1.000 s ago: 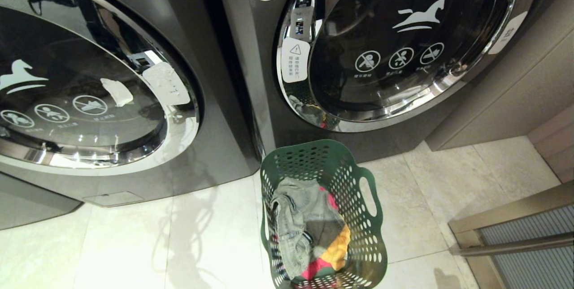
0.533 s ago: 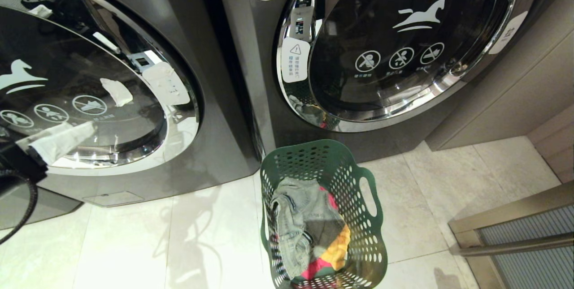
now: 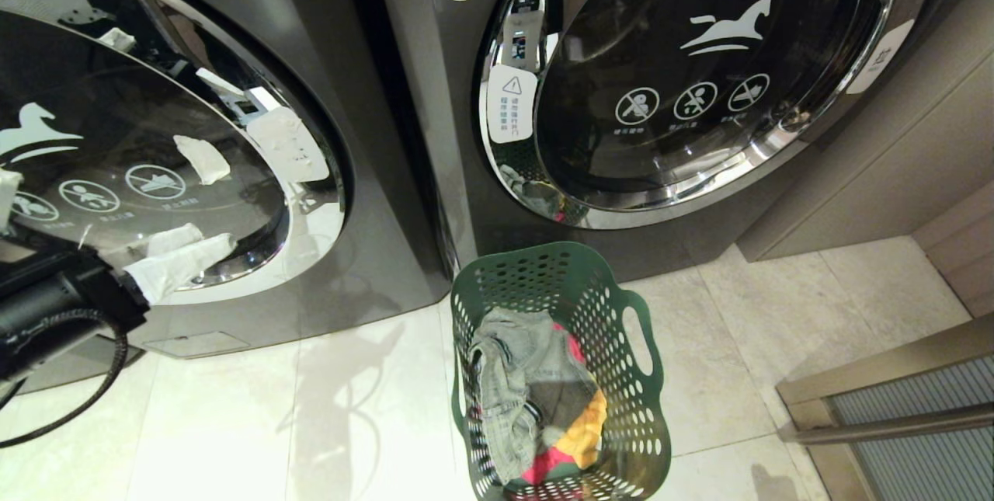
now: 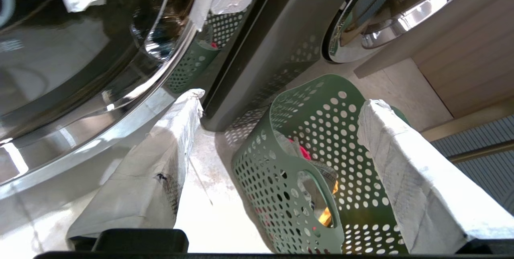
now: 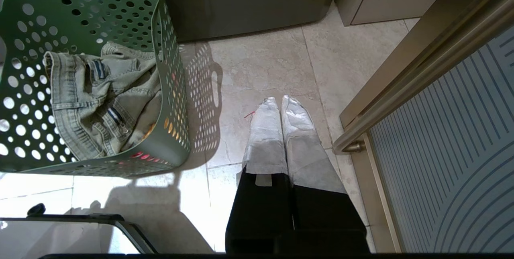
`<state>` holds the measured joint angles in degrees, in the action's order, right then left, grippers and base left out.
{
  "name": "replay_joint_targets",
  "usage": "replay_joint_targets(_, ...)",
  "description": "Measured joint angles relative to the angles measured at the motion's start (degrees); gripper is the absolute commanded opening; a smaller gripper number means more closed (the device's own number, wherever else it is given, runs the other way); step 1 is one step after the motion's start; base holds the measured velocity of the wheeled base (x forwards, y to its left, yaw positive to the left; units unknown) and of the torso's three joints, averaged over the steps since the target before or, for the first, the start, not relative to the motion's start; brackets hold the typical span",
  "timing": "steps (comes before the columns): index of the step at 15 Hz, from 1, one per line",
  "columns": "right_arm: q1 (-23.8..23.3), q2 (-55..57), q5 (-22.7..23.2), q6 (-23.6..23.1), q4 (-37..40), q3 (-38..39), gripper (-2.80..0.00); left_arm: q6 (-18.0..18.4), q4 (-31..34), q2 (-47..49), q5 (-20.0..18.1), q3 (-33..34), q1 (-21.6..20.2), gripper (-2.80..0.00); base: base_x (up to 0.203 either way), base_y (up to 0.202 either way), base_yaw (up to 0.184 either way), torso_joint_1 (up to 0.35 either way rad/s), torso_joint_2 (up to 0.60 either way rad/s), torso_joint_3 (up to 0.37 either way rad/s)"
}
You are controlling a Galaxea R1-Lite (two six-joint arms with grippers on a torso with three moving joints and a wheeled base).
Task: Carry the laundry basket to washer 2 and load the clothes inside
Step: Open the lid of the washing machine
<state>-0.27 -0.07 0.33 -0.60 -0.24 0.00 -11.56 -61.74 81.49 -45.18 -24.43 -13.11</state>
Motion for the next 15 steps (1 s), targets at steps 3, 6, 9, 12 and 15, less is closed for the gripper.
replay_joint_targets(3, 0.00, 0.00, 0.00, 0.00, 0.00, 0.00, -2.80, 0.25, -2.16, 4.04, -0.05, -3.61, 2.76, 0.00, 0.000, 0.000, 0.000, 0.000, 0.00, 0.000)
replay_joint_targets(6, 0.02, 0.00, -0.02, -0.02, 0.00, 0.00, -2.80, 2.65, -6.06, 7.92, 0.12, -6.34, 4.47, 0.00, 0.000, 0.000, 0.000, 0.000, 0.00, 0.000)
replay_joint_targets(9, 0.00, 0.00, -0.02, 0.00, 0.01, 0.00, -2.80, 3.29, -8.86, 11.06, 0.12, -7.01, 5.28, 0.00, 0.000, 0.000, 0.000, 0.000, 0.00, 0.000)
replay_joint_targets(12, 0.00, 0.00, 0.00, -0.02, 0.00, 0.00, -2.80, 4.38, -12.88, 14.21, 0.39, -8.56, 7.23, 0.00, 0.000, 0.000, 0.000, 0.000, 0.00, 0.000)
replay_joint_targets(15, 0.00, 0.00, 0.00, 0.00, 0.00, 0.00, -2.80, 7.38, -14.42, 16.54, 0.76, -9.77, 8.49, 0.00, 0.000, 0.000, 0.000, 0.000, 0.00, 0.000)
